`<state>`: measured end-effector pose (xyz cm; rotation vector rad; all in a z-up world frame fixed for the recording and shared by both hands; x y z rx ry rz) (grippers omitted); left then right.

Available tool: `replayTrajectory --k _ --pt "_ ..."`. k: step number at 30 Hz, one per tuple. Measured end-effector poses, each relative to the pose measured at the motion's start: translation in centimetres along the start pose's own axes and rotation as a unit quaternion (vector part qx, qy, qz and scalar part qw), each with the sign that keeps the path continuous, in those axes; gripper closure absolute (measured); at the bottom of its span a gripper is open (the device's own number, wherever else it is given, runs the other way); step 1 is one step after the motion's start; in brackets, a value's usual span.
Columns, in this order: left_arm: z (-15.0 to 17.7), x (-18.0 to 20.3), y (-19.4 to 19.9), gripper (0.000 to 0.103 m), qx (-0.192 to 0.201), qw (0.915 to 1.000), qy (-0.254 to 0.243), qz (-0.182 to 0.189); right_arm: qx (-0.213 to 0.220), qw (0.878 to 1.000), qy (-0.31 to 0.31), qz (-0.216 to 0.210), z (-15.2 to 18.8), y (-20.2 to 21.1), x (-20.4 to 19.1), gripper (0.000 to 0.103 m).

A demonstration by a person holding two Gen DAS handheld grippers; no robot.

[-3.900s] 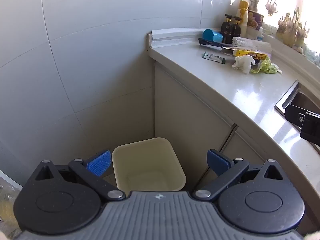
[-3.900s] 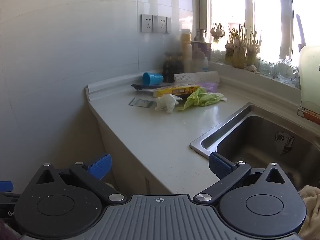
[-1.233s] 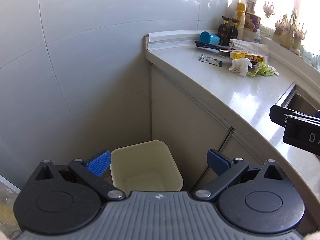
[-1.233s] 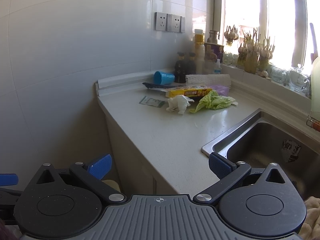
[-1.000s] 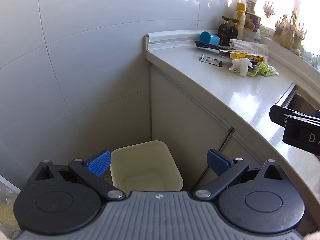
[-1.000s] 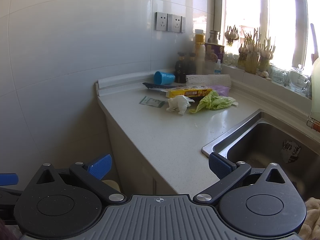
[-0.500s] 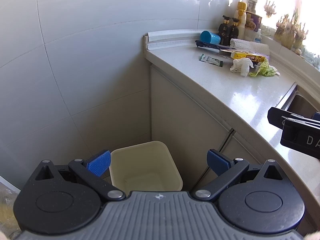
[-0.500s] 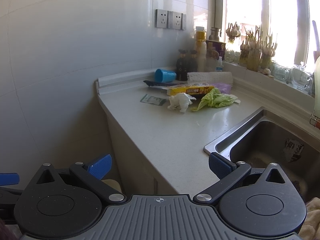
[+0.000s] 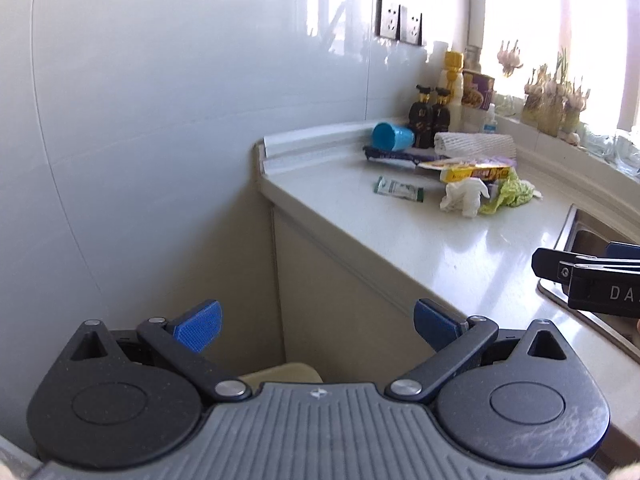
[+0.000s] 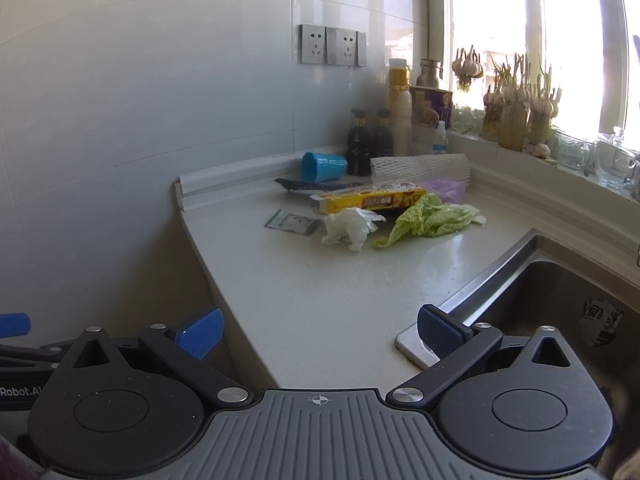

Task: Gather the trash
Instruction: 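Grasp the yellow box with the left tool while the right tool grasps the cabbage leaf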

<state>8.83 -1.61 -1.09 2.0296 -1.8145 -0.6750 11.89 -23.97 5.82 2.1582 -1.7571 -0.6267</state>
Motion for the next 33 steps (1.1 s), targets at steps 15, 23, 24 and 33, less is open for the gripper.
replayTrajectory --k 15,23,24,33 --pt "-6.8 7.1 -8.3 0.001 0.053 0.9793 -0.093 0.172 0.015 0.992 -0.117 -0.056 -5.6 -8.2 11.2 0.0" --pt "-9.7 10.8 -12.9 0.001 0.066 0.9594 -0.116 0.249 0.027 0.98 -0.184 -0.067 -6.7 -11.9 16.8 0.0" --pt "-10.0 11.2 -13.3 0.001 0.067 0.9563 -0.119 0.259 0.025 0.979 -0.188 -0.068 -6.8 -12.4 17.2 0.0" --pt "-12.7 16.9 -18.7 0.001 0.029 0.925 -0.176 0.336 0.006 0.965 -0.245 -0.091 -7.3 -16.5 19.8 0.013"
Point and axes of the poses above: each gripper's, at about its wrist camera, not at the fingertips, and y roughly against the way its jaws point, x to its right, z to its underside, the point moved 5 cm from there along -y, roughly the way its jaws point, and after that the axes turned 12 degrees about -z, right-handed, at the moved point
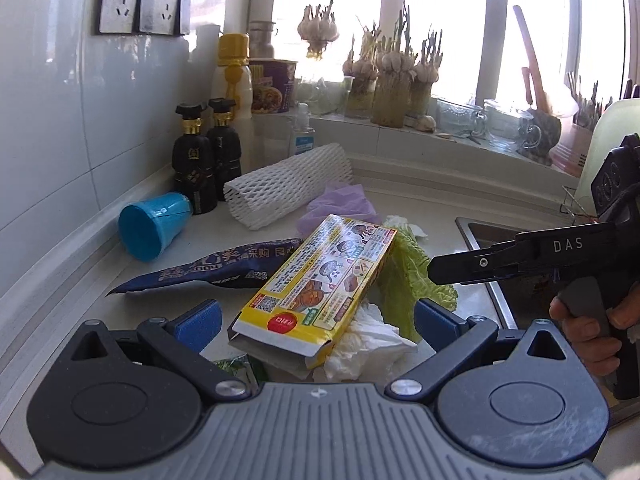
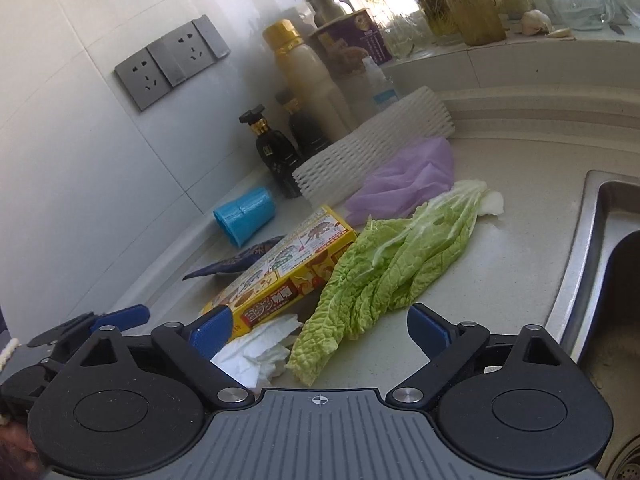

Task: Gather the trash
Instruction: 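Grasp the yellow box with the left tool while the right tool grasps the cabbage leaf, then carry the yellow box and cabbage leaf down over the cream trash bin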

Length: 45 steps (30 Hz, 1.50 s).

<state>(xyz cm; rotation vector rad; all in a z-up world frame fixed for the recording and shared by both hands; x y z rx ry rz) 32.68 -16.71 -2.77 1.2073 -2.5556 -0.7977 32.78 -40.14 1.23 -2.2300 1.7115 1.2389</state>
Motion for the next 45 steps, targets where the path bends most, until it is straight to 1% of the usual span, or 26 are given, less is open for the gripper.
replayTrajectory --k 3,6,8,9,10,11,12,14,16,18,20,22,23,25,26,28,29,32,35,37,39,40,41,42,44,45 --pt "-0.5 0.0 -2.0 0.001 -0.022 0.9995 -0.001 0.024 -0.004 1.0 -0.014 0.002 -0.2 -1.0 0.8 0.027" --pt "-0.6 0.3 -3.2 0.001 -0.037 0.9983 -0.017 0.04 -0.004 1.0 -0.028 0.002 -0.2 -1.5 1.6 0.047" --pt "-0.6 0.7 -4.0 0.001 -0.053 0.9973 -0.034 0.038 -0.004 0.999 -0.036 0.003 -0.2 -1.6 2.1 0.064" --pt "-0.5 0.8 -4.3 0.001 -0.06 0.9968 -0.041 0.036 -0.004 0.999 -0.04 0.001 -0.2 -1.7 2.3 0.068" --pt "-0.5 0.8 -4.6 0.002 -0.065 0.9963 -0.045 0.033 -0.002 0.999 -0.045 0.0 -0.2 -1.7 2.6 0.074" --pt "-0.4 0.8 -4.8 0.004 -0.068 0.9961 -0.047 0.031 -0.001 0.999 -0.049 -0.002 -0.2 -1.7 2.8 0.08" --pt "-0.5 0.8 -5.0 0.005 -0.072 0.9959 -0.046 0.032 0.001 0.999 -0.053 -0.004 -0.2 -1.6 2.9 0.082" --pt "-0.4 0.6 -5.4 0.017 -0.08 0.9955 -0.039 0.032 0.005 0.998 -0.065 -0.01 -0.3 -1.5 3.3 0.089" --pt "-0.4 0.5 -5.7 0.025 -0.091 0.995 -0.029 0.03 0.01 0.997 -0.073 -0.015 -0.4 -1.2 3.4 0.093" --pt "-0.3 0.3 -5.8 0.026 -0.096 0.9947 -0.014 0.034 0.014 0.997 -0.075 -0.016 -0.7 -0.9 3.5 0.095" --pt "-0.4 0.4 -5.7 0.032 -0.091 0.9952 -0.007 0.037 0.02 0.997 -0.075 -0.017 -1.0 -0.6 3.4 0.096" --pt "-0.5 0.6 -5.6 0.034 -0.089 0.9953 0.0 0.037 0.026 0.997 -0.076 -0.017 -1.3 -0.1 3.3 0.096" --pt "-0.6 0.7 -5.5 0.046 -0.085 0.9957 0.0 0.036 0.029 0.997 -0.076 -0.017 -1.5 0.1 3.3 0.097" --pt "-1.1 0.8 -5.2 0.055 -0.078 0.9964 0.005 0.034 0.037 0.996 -0.077 -0.016 -2.0 0.7 3.0 0.097" --pt "-1.4 0.8 -5.1 0.055 -0.08 0.9962 0.008 0.033 0.041 0.996 -0.075 -0.015 -2.2 1.0 2.9 0.097" --pt "-1.7 1.1 -5.2 0.051 -0.083 0.9963 0.0 0.023 0.047 0.996 -0.073 -0.012 -2.7 1.6 2.6 0.097" --pt "-1.8 1.2 -5.2 0.04 -0.083 0.9964 -0.007 0.016 0.048 0.996 -0.072 -0.012 -2.8 1.8 2.5 0.097" --pt "-1.8 2.4 -5.6 0.023 -0.084 0.9957 -0.04 -0.001 0.051 0.997 -0.065 -0.011 -3.2 2.0 2.1 0.097" --pt "-1.7 3.7 -6.4 0.013 -0.089 0.9926 -0.078 -0.023 0.052 0.997 -0.064 -0.012 -3.3 2.1 2.0 0.097" --pt "-1.5 4.5 -7.1 0.013 -0.096 0.9881 -0.11 -0.048 0.054 0.996 -0.066 -0.012 -3.4 2.2 2.0 0.097" --pt "-1.2 5.1 -7.8 0.018 -0.106 0.9827 -0.132 -0.075 0.055 0.996 -0.068 -0.013 -3.3 2.3 2.2 0.097" --pt "-1.1 5.3 -7.9 0.024 -0.108 0.9793 -0.145 -0.092 0.056 0.996 -0.069 -0.012 -3.3 2.4 2.2 0.097" --pt "-1.1 5.5 -8.0 0.034 -0.103 0.9763 -0.157 -0.108 0.056 0.996 -0.069 -0.011 -3.3 2.5 2.3 0.097" --pt "-1.0 5.6 -7.9 0.039 -0.099 0.9734 -0.165 -0.123 0.057 0.996 -0.069 -0.01 -3.3 2.6 2.3 0.097" --pt "-1.2 5.6 -7.7 0.049 -0.091 0.9713 -0.169 -0.14 0.059 0.996 -0.067 -0.008 -3.4 2.8 2.3 0.097" --pt "-1.3 5.6 -7.4 0.052 -0.086 0.9716 -0.168 -0.143 0.06 0.996 -0.066 -0.007 -3.4 2.8 2.3 0.097"
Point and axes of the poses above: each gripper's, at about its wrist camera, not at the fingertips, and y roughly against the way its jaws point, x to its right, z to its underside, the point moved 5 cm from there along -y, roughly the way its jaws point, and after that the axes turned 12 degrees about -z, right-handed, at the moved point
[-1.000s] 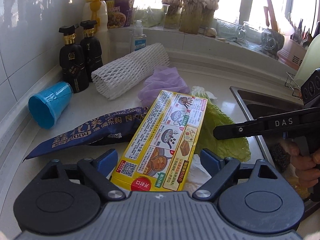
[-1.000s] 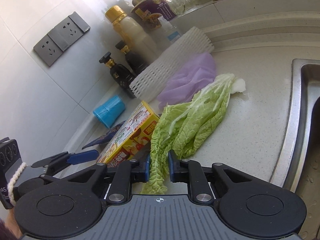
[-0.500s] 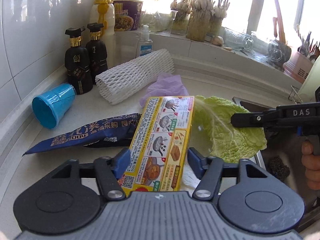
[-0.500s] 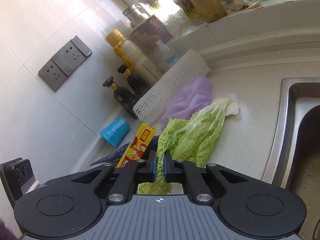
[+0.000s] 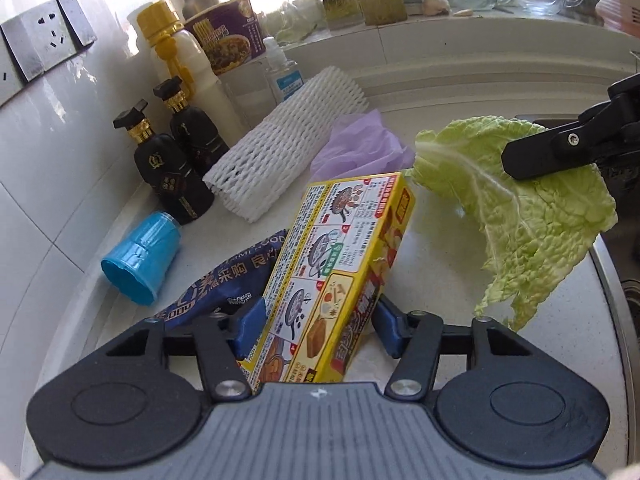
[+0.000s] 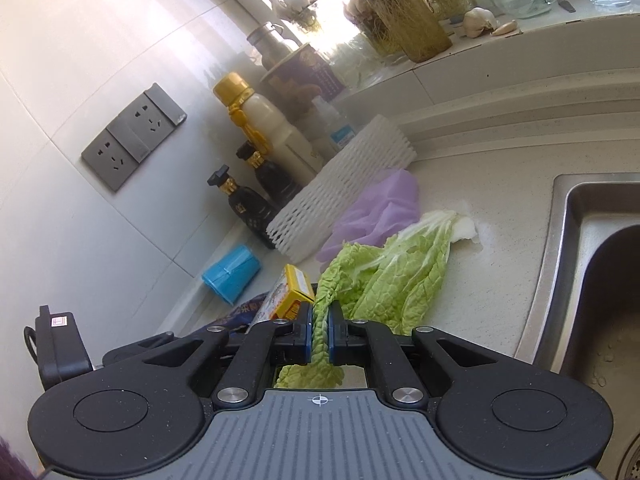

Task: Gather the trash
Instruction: 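Carry the yellow box and cabbage leaf down over the cream trash bin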

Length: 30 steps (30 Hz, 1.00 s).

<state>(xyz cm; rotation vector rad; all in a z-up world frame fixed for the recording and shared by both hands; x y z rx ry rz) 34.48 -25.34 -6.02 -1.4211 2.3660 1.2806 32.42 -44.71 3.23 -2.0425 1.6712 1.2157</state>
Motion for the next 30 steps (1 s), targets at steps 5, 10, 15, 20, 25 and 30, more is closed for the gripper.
replayTrajectory --k 5,10,15,20,25,30 --pt "-0.6 -1.6 1.6 0.076 0.02 0.9993 0.03 -0.012 0.011 1.0 0.009 -0.004 -0.6 0.6 -0.8 0.097" --pt "-0.8 -4.3 3.5 0.083 0.034 0.9947 0.097 -0.002 0.031 0.999 0.02 -0.022 -1.7 1.9 -2.7 0.097" --pt "-1.0 -6.7 6.1 0.083 0.052 0.9866 0.155 0.004 0.041 0.998 0.029 -0.044 -2.4 3.3 -5.5 0.097" --pt "-0.1 -9.2 9.8 0.083 0.054 0.9778 0.202 0.007 0.036 0.996 0.049 -0.063 -2.0 5.1 -9.6 0.097" --pt "2.5 -11.2 13.6 0.083 0.041 0.9717 0.232 -0.007 0.022 0.991 0.079 -0.101 -0.3 6.7 -14.5 0.097" --pt "6.0 -12.5 16.8 0.083 0.031 0.9667 0.253 -0.02 -0.005 0.986 0.099 -0.134 2.6 7.4 -18.9 0.097"
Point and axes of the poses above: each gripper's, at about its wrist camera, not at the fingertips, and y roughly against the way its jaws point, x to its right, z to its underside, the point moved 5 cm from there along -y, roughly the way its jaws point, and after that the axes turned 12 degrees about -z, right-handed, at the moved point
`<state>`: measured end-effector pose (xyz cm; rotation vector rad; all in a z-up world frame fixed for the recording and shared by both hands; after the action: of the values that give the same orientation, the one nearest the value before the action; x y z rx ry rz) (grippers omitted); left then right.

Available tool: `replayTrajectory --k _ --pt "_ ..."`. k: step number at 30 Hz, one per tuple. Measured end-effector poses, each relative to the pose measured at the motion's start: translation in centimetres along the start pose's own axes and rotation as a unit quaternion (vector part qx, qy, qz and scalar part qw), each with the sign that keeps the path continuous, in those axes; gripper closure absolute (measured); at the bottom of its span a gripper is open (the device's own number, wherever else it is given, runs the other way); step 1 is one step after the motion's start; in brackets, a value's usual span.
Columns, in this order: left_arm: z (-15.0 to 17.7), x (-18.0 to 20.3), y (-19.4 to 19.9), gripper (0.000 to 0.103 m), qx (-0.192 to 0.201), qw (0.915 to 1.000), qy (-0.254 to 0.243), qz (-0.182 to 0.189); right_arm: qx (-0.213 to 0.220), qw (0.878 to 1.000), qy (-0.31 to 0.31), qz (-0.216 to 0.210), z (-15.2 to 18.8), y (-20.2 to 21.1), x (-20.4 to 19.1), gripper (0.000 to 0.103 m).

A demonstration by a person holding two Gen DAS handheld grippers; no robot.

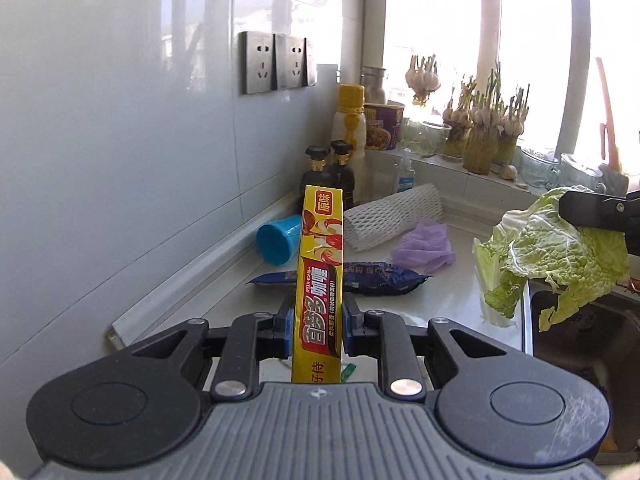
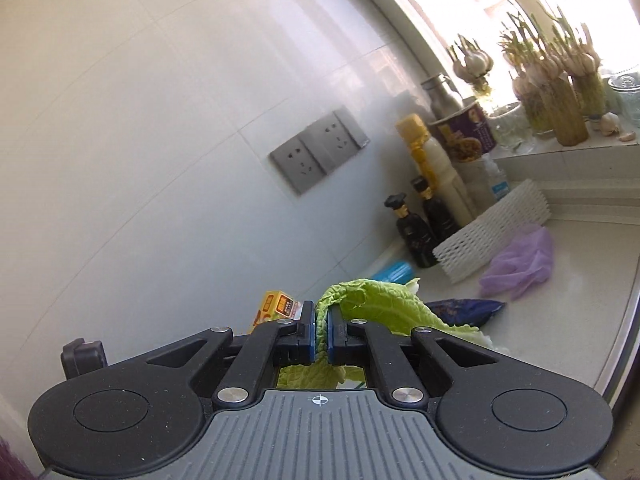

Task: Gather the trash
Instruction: 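Carry the yellow box and cabbage leaf down over the cream trash bin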

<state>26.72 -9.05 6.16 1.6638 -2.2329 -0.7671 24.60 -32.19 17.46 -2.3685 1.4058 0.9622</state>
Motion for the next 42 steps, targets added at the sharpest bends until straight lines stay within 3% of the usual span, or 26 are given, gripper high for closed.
replayTrajectory --k 9,19,28,34,42 --pt "6.2 -4.9 4.8 0.083 -0.022 0.9986 0.039 -0.027 -0.067 0.996 0.011 -0.066 6.1 -1.9 -6.5 0.097" --pt "14.3 -7.3 6.3 0.083 -0.059 0.9947 0.077 -0.035 -0.136 0.985 0.002 -0.106 15.4 -4.0 -8.6 0.097" --pt "23.2 -7.0 3.9 0.083 -0.108 0.9865 0.113 -0.048 -0.205 0.973 -0.034 -0.101 25.4 -6.2 -5.4 0.097" --pt "29.2 -7.2 1.1 0.083 -0.158 0.9732 0.16 -0.049 -0.242 0.966 -0.048 -0.072 32.0 -8.0 -2.1 0.097" --pt "34.5 -6.9 -4.0 0.083 -0.204 0.9575 0.191 -0.072 -0.279 0.956 -0.087 -0.03 39.8 -10.9 3.0 0.097"
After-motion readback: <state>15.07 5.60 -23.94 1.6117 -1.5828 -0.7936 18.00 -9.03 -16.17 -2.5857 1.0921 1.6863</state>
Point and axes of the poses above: each gripper's, at about its wrist camera, not at the fingertips, and y roughly against the way its jaws point, x to its right, z to its underside, the point moved 5 cm from there along -y, roughly the way its jaws point, and after that the axes turned 12 degrees about -z, right-handed, at the moved point
